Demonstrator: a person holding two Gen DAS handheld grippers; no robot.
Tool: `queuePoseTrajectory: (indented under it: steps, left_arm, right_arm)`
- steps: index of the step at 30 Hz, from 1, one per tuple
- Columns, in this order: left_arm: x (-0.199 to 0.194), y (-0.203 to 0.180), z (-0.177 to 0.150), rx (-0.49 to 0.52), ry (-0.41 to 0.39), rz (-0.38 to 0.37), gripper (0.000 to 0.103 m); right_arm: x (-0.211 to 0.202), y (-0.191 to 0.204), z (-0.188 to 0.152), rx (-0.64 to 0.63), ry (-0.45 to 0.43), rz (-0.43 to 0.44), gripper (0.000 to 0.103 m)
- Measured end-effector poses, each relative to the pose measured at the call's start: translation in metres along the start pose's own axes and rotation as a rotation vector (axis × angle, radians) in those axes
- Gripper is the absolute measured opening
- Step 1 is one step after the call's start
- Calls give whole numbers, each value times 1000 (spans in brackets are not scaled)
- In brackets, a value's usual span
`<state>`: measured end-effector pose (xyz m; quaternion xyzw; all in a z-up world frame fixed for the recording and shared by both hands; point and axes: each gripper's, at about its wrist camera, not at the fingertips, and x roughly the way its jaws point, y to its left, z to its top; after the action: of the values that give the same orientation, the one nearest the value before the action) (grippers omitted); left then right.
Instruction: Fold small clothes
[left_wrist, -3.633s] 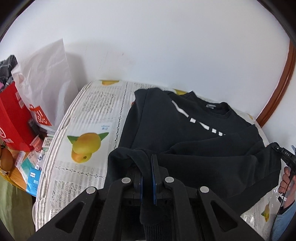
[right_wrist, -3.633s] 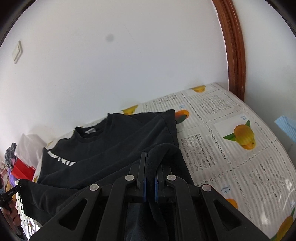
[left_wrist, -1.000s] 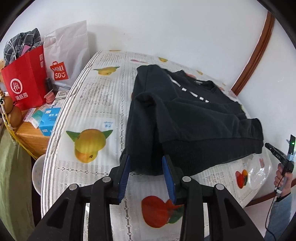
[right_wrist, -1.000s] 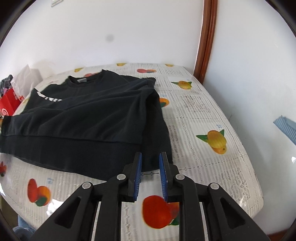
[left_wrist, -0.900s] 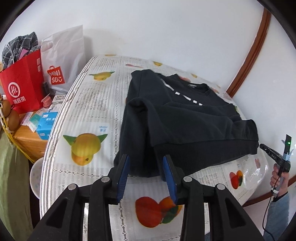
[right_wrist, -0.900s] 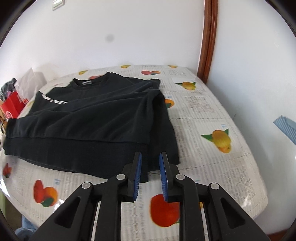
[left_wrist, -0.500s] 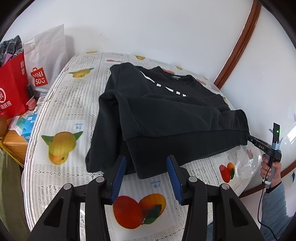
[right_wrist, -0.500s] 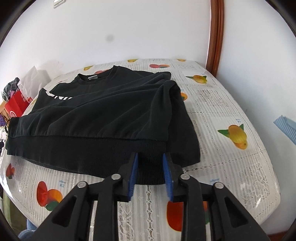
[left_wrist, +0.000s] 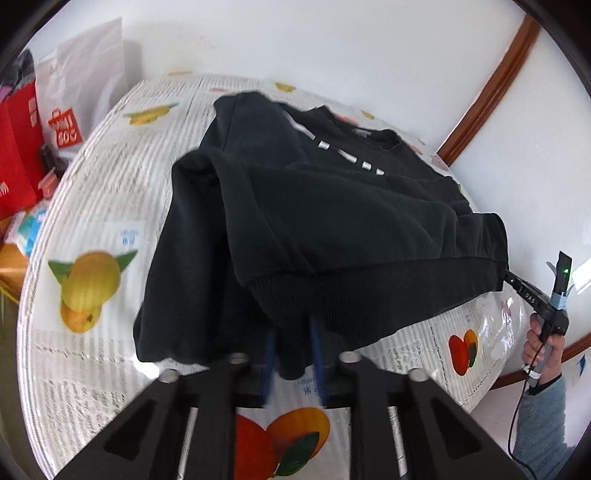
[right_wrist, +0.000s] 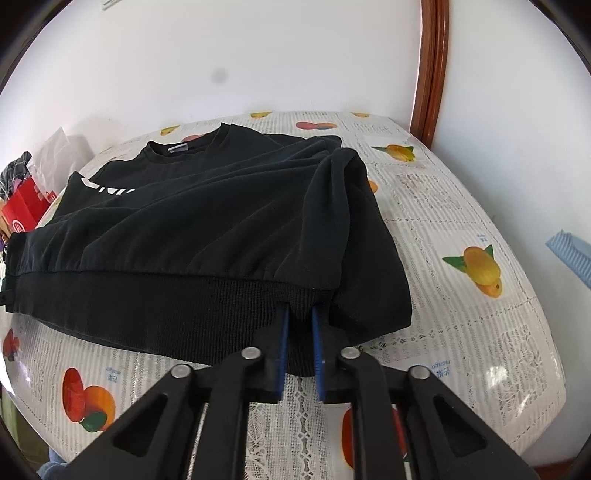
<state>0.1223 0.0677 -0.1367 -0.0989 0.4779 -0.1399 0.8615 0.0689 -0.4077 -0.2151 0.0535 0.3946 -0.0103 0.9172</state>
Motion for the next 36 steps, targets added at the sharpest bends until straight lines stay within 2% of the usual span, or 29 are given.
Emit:
queuePoseTrajectory:
  steps: [1,7,11,15,25,36]
  left_arm:
    - [-6,-2,2,6,-22,-3,10]
    - [-33,-7,20,2,-105,-39,7]
    - [-40,-13,37,21,-142,-33,7]
    - [-37,-15,56,33,-163,-25,7]
    - [-9,-3,105,-3,-156,-25,8]
    - [44,24,142,-71,-80,-8,10]
  right_arm:
    - [-4,-1,1,2,-9,10,5]
    - [-33,-15,24,57,-114,115,5]
    - [-42,-16,45,89,-174,145,5]
    - [-36,-17,67,133,-196,164,5]
    - [2,-20,113,178,-181,181,5]
    - [87,-26,144,231,-68,114,6]
